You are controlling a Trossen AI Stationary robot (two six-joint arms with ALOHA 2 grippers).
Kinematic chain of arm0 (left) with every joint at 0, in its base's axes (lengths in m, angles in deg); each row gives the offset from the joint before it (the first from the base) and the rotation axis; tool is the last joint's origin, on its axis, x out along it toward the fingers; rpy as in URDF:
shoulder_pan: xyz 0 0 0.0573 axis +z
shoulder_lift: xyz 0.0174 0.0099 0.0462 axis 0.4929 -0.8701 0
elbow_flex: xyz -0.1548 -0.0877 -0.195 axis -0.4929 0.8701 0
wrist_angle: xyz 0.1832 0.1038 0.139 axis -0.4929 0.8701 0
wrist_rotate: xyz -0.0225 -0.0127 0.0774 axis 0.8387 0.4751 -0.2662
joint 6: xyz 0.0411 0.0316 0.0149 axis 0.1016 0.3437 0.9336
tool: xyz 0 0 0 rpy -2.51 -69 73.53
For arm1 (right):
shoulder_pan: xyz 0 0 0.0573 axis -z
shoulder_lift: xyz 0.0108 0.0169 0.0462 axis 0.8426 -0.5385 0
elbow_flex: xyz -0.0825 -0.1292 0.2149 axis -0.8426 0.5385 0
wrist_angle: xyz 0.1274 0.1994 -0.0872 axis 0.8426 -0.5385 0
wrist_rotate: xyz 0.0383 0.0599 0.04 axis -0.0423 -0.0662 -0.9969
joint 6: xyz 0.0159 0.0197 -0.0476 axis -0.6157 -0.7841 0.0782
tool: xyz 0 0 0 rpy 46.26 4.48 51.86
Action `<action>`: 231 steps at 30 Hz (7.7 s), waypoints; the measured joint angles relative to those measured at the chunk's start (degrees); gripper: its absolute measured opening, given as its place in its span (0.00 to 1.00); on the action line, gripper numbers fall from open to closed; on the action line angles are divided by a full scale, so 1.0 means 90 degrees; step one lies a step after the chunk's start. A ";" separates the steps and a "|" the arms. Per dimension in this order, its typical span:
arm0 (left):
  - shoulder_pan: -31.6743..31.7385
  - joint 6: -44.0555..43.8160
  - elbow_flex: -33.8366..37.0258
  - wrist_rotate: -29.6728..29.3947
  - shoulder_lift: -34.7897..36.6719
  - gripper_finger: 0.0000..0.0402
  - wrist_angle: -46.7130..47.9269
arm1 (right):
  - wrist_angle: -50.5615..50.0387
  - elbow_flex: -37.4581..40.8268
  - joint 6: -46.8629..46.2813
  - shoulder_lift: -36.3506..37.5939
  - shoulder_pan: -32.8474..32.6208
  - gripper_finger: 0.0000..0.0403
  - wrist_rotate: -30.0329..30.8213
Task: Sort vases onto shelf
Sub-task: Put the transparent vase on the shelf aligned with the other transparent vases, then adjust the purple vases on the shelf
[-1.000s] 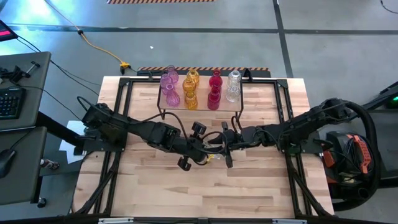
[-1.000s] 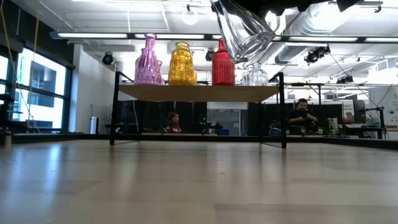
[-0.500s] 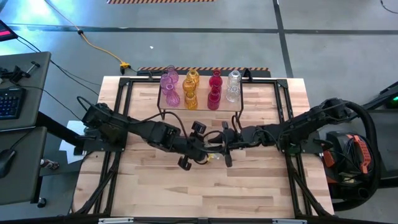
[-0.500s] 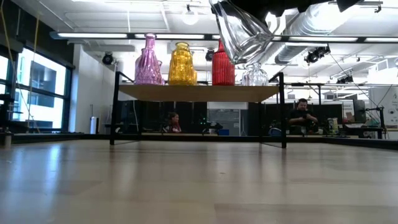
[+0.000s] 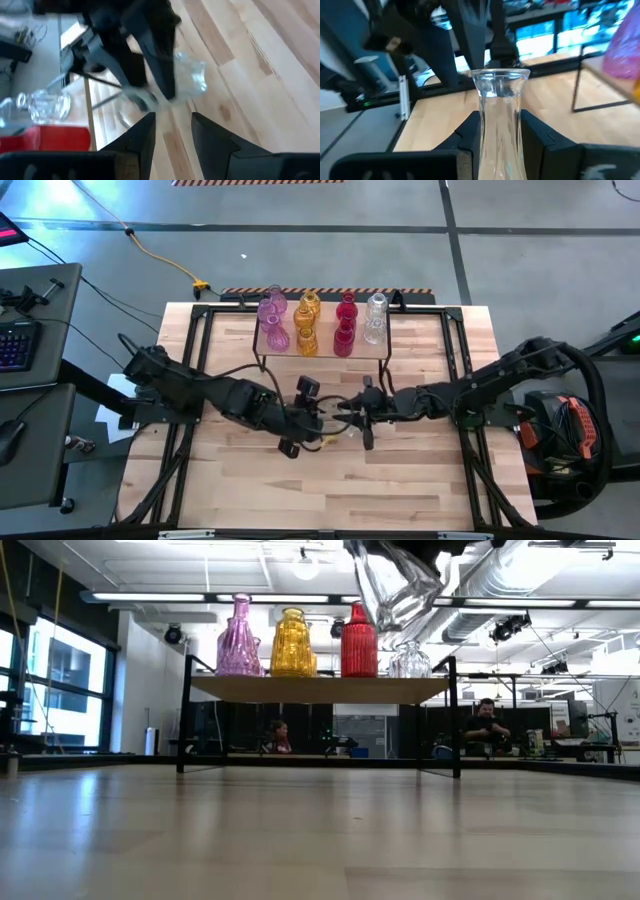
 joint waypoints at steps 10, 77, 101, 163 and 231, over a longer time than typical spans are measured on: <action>-0.0391 -0.1600 0.0000 -0.0161 0.0374 0.29 0.2020 | -0.0131 0.0000 0.1252 0.0570 -0.0525 0.17 0.2282; -0.0973 -0.3530 0.0007 -0.1535 0.2458 0.29 0.3505 | 0.6110 0.3755 0.3002 0.1010 0.2199 0.17 0.0720; -0.0973 -0.3528 0.0007 -0.1533 0.2458 0.29 0.3502 | 0.5863 0.3757 0.2450 0.0779 0.3150 0.19 0.0215; -0.0973 -0.3584 0.0010 -0.1540 0.2456 0.29 0.3498 | 0.5799 0.3745 0.2130 0.0904 0.3560 0.42 0.0377; -0.1291 -0.4252 0.4058 -0.1708 0.5743 0.29 0.1079 | -0.1771 0.4836 -0.0113 0.8439 0.2727 0.42 -0.1144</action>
